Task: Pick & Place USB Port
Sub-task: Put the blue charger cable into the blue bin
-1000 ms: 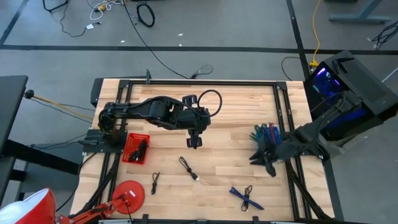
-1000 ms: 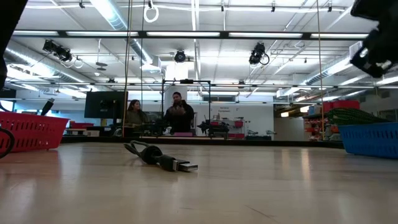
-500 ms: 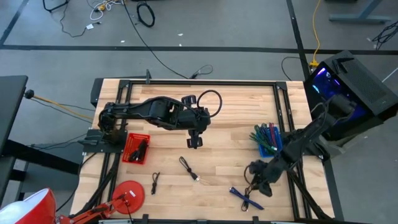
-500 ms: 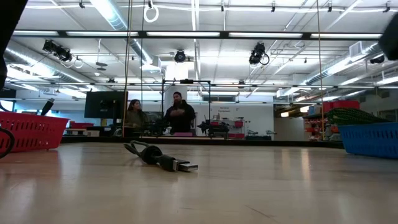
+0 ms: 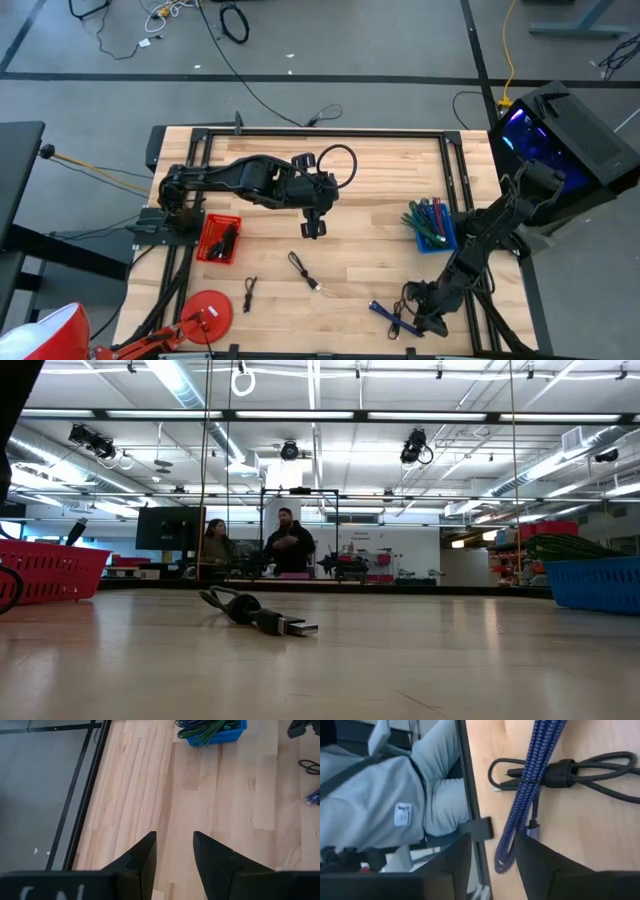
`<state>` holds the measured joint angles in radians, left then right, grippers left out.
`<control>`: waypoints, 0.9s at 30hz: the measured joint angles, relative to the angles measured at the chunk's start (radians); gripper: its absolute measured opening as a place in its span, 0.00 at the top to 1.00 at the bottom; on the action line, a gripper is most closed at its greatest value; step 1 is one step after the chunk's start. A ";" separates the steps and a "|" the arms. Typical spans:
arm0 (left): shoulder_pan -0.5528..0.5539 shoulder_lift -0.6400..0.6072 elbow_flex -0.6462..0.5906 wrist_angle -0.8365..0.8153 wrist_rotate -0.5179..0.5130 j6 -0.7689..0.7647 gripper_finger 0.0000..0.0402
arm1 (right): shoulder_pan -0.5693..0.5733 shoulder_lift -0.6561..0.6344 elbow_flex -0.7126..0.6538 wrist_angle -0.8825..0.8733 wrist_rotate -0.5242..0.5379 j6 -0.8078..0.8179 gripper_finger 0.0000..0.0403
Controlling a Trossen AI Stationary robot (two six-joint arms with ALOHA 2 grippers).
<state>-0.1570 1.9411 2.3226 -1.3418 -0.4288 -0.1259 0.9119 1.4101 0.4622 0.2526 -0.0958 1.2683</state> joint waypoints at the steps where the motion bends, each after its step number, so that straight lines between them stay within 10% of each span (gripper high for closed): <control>1: 0.000 0.000 0.000 0.000 0.005 -0.001 0.67 | 0.007 0.011 0.000 0.019 0.011 0.011 0.63; 27: 0.000 0.000 0.000 0.011 0.008 -0.002 0.67 | 0.017 0.172 0.055 0.026 0.155 0.009 0.65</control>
<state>-0.1566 1.9411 2.3226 -1.3311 -0.4210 -0.1280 0.9291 1.5822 0.5171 0.2784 0.0590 1.2771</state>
